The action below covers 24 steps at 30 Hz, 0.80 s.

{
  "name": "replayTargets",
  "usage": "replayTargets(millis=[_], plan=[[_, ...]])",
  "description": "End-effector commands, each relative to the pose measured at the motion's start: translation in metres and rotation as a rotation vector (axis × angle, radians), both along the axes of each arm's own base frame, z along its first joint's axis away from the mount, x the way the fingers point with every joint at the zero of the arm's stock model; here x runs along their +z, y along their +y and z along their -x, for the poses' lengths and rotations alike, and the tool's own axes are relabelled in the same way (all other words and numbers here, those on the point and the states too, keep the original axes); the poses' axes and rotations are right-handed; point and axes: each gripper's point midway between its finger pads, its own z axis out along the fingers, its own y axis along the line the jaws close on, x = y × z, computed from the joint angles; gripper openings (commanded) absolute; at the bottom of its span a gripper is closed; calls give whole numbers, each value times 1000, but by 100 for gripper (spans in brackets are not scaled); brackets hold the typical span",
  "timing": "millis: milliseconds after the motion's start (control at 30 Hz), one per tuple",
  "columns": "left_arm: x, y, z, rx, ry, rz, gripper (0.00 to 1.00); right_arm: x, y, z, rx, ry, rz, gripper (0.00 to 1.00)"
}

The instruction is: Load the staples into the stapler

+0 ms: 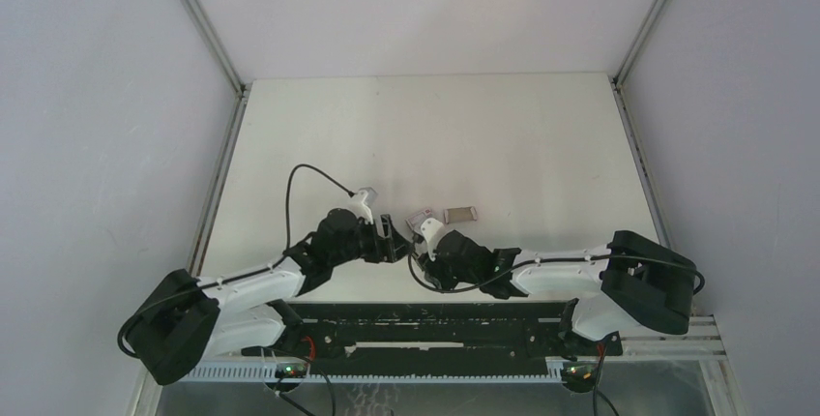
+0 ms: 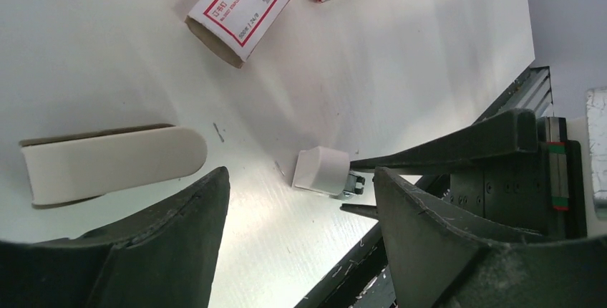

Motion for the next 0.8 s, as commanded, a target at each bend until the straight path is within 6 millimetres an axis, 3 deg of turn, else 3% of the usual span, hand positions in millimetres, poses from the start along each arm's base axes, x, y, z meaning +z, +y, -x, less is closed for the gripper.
replayTargets(millis=[0, 167, 367, 767], plan=[[41, -22, -20, -48, -119, 81, 78, 0, 4, -3, -39, -17, -12, 28], [35, -28, -22, -100, -134, 51, 78, -5, 3, -5, -45, -23, 0, 16], [35, -43, -21, -180, -142, 78, 78, -6, 3, -4, -38, -30, -6, 12], [46, -65, 27, -258, -73, 186, 77, -10, 4, -6, -44, -32, -2, 11]])
